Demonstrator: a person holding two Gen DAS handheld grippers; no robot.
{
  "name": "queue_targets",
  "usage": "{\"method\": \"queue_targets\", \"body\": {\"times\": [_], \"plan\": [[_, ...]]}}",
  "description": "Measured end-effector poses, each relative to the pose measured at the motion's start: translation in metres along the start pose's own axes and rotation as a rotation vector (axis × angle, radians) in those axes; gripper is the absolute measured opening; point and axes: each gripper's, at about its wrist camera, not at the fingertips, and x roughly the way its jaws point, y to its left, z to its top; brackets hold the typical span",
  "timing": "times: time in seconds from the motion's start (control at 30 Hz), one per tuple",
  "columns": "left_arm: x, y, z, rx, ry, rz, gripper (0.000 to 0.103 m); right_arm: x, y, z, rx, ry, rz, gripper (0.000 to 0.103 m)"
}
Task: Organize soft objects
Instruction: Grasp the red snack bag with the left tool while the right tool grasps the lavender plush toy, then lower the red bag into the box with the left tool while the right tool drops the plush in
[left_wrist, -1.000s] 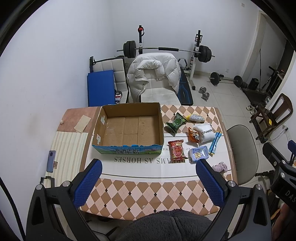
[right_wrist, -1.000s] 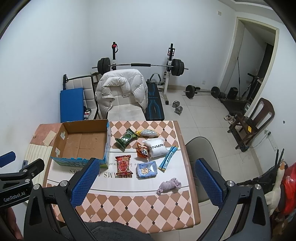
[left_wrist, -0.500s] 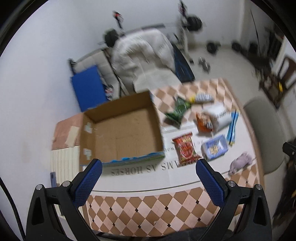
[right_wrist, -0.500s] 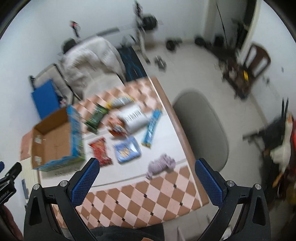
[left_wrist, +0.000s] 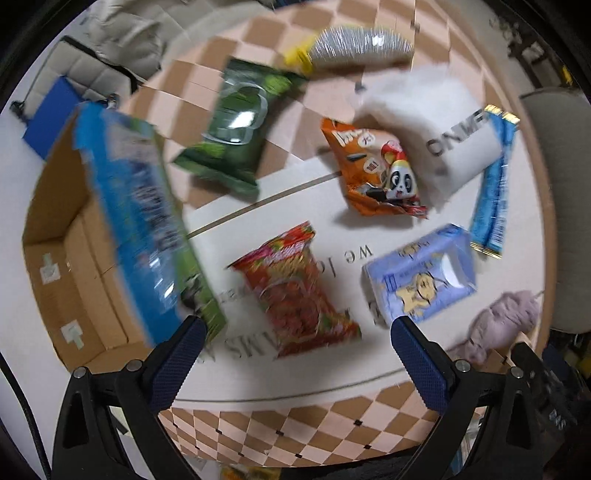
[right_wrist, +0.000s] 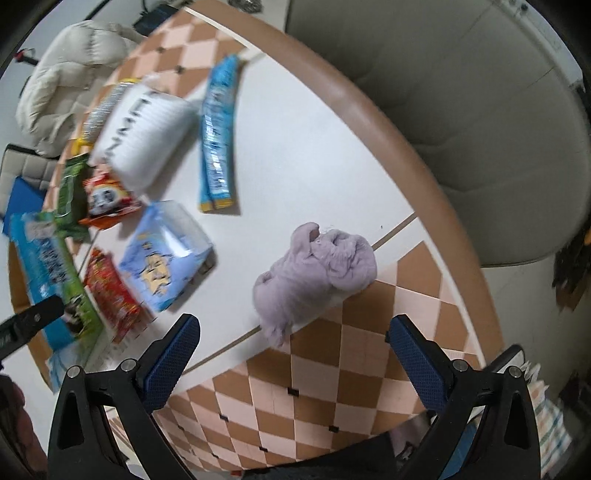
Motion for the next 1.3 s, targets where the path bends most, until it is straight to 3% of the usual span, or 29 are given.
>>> {"method": "queue_targets", "body": {"times": [0.13, 0.4, 0.57, 0.63, 0.7, 0.77, 0.8, 0.83, 0.97, 1.13, 1.3], "plan": [[0.03, -0.006, 0.018, 0.008, 0.081, 0.026, 0.103, 0.019, -0.002, 0.006, 0.019, 0.027, 0.003, 0.103], [0.085, 0.003, 0.03, -0.033, 0.225, 0.008, 0.103, 0.048, -0.008, 0.005, 0.048, 0.085, 0.039, 0.103], [0.102, 0.014, 0.023, -0.082, 0.276, -0.057, 0.102, 0.07, -0.01, 0.005, 0.069, 0.129, 0.068, 0.101], [0.103, 0.019, 0.018, -0.092, 0.268, -0.1, 0.095, 0.078, -0.01, 0.004, 0.081, 0.145, 0.077, 0.099], [0.096, 0.027, 0.011, -0.115, 0.264, -0.145, 0.076, 0.088, -0.01, 0.001, 0.096, 0.163, 0.089, 0.092], [0.086, 0.029, 0.003, -0.118, 0.235, -0.127, 0.048, 0.098, -0.012, 0.0, 0.114, 0.181, 0.094, 0.076], [0.08, 0.029, 0.0, -0.115, 0.226, -0.121, 0.047, 0.102, -0.012, -0.001, 0.117, 0.185, 0.091, 0.06], [0.074, 0.029, -0.005, -0.112, 0.203, -0.1, 0.046, 0.106, -0.012, -0.002, 0.116, 0.188, 0.09, 0.051], [0.048, 0.03, -0.032, -0.098, 0.115, -0.055, 0.045, 0.106, -0.004, -0.011, 0.039, 0.149, 0.06, 0.047], [-0.007, 0.047, -0.08, -0.108, 0.009, -0.161, 0.045, 0.081, 0.019, -0.039, -0.15, 0.084, 0.051, 0.047], [-0.08, 0.102, -0.125, -0.151, -0.122, -0.25, 0.045, 0.036, 0.079, -0.07, -0.395, 0.02, 0.089, 0.047]]}}
